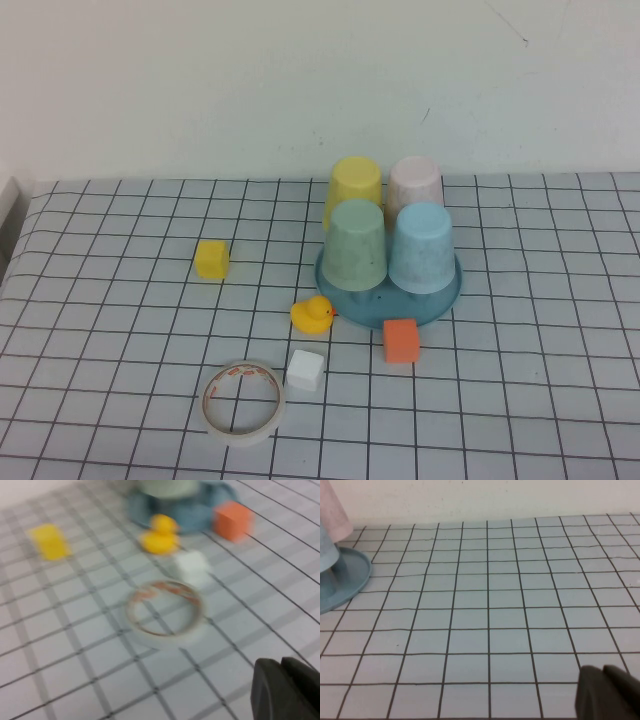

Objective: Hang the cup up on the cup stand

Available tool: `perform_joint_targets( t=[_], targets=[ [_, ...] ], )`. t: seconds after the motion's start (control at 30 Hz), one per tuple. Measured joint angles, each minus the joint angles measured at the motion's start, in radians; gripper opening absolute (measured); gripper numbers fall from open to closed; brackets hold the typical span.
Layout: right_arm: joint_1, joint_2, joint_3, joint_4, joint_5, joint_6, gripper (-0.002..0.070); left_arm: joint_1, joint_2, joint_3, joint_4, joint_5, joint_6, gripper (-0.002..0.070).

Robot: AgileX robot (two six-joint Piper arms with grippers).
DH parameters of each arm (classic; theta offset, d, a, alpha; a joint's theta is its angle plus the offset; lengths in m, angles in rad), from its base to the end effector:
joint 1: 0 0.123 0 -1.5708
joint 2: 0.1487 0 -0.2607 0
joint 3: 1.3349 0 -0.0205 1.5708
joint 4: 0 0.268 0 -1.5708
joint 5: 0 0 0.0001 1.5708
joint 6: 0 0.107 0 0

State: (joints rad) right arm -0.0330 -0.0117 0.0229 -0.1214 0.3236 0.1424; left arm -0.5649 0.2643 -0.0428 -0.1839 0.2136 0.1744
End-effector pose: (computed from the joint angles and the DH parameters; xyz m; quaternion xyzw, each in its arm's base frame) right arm 0.1109 -0.0078 0.1733 0.0356 0.7875 -0.0170 0.6151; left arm 0.1077 -0.0732 0.1759 0.2365 0.7828 -0.1771 0.5477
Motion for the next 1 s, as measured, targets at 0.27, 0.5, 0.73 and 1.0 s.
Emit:
perform_joint_targets(
  t=[0.27, 0.5, 0.73, 1.0],
  targets=[
    [0.000, 0.000, 0.000, 0.000, 0.000, 0.002, 0.0000, 0.320, -0.027, 0.000, 0.141, -0.098, -0.218, -0.0001],
    [0.000, 0.000, 0.000, 0.000, 0.000, 0.004, 0.0000, 0.502, -0.193, 0.000, 0.146, -0.051, -0.127, -0.0001],
    [0.000, 0.000, 0.000, 0.000, 0.002, 0.004, 0.0000, 0.589, -0.273, 0.063, 0.148, 0.011, -0.050, -0.0001],
    [0.000, 0.000, 0.000, 0.000, 0.002, 0.005, 0.0000, 0.587, -0.276, 0.063, 0.141, 0.046, -0.005, -0.0001]
  ],
)
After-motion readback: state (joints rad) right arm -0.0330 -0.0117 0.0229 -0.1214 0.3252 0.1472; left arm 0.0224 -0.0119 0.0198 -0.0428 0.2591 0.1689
